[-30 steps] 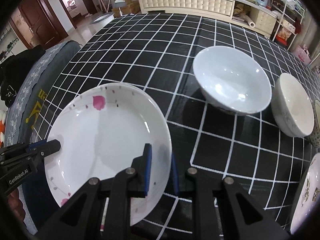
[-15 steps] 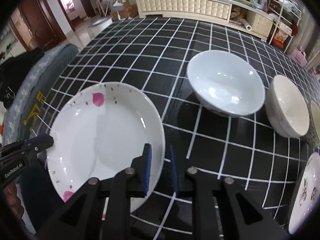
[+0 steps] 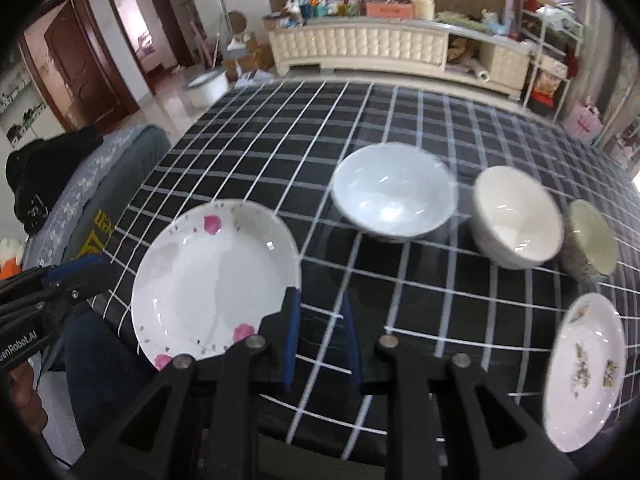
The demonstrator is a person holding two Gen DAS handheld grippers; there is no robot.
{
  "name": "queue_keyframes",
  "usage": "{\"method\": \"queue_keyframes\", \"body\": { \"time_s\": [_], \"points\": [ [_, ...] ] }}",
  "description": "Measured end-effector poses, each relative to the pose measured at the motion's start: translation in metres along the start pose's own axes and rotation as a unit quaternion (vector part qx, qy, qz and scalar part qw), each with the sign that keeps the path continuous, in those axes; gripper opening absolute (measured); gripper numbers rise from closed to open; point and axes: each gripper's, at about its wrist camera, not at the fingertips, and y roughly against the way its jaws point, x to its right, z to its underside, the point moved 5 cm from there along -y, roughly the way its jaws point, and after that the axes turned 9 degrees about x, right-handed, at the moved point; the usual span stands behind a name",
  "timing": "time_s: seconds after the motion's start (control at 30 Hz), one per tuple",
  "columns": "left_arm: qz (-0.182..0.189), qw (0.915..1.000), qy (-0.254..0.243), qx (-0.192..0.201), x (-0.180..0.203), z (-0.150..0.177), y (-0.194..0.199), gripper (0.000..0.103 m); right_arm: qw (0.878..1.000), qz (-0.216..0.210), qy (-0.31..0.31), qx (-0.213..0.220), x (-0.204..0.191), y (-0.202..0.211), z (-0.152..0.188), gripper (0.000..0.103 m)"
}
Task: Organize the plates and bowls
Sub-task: 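Lift the pink-petal plate and lower it onto the plain white plate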
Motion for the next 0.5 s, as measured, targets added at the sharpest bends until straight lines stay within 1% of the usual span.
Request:
{"method": "queue_keyframes", "body": {
  "time_s": [0.1, 0.2, 0.27, 0.3, 0.33, 0.37, 0.4, 0.43, 0.47, 0.5],
  "points": [
    [-0.002, 0.9995, -0.029, 0.011, 0.026, -0.005, 0.006, 0.028, 1.0, 0.01, -0.009, 0.022, 0.016, 0.02, -0.003, 0.027],
    [-0.006, 0.9988, -0.045, 0.02, 0.045, -0.01, 0.012, 0.028, 0.999, 0.031, -0.017, 0.034, 0.035, 0.037, -0.005, 0.027],
    [0.0, 0.9985, -0.048, 0.026, 0.06, -0.014, 0.014, 0.034, 0.998, 0.045, -0.022, 0.037, 0.048, 0.046, -0.004, 0.028],
    [0.004, 0.9983, -0.05, 0.029, 0.067, -0.016, 0.016, 0.041, 0.998, 0.051, -0.027, 0.038, 0.056, 0.05, -0.004, 0.031],
    [0.009, 0.9981, -0.05, 0.033, 0.074, -0.018, 0.016, 0.041, 0.997, 0.055, -0.032, 0.042, 0.063, 0.055, -0.003, 0.038],
    [0.012, 0.9978, -0.054, 0.038, 0.083, -0.02, 0.016, 0.041, 0.996, 0.061, -0.037, 0.047, 0.071, 0.061, -0.003, 0.043],
    [0.015, 0.9973, -0.058, 0.043, 0.093, -0.022, 0.017, 0.045, 0.995, 0.07, -0.04, 0.053, 0.08, 0.068, -0.002, 0.053],
    [0.02, 0.9969, -0.059, 0.048, 0.1, -0.023, 0.018, 0.051, 0.995, 0.075, -0.042, 0.058, 0.085, 0.073, -0.002, 0.057],
    [0.027, 0.9962, -0.063, 0.053, 0.108, -0.025, 0.019, 0.054, 0.994, 0.082, -0.044, 0.065, 0.093, 0.079, -0.001, 0.062],
    [0.034, 0.9954, -0.07, 0.056, 0.119, -0.026, 0.019, 0.056, 0.993, 0.088, -0.047, 0.069, 0.102, 0.085, -0.001, 0.065]
  ]
}}
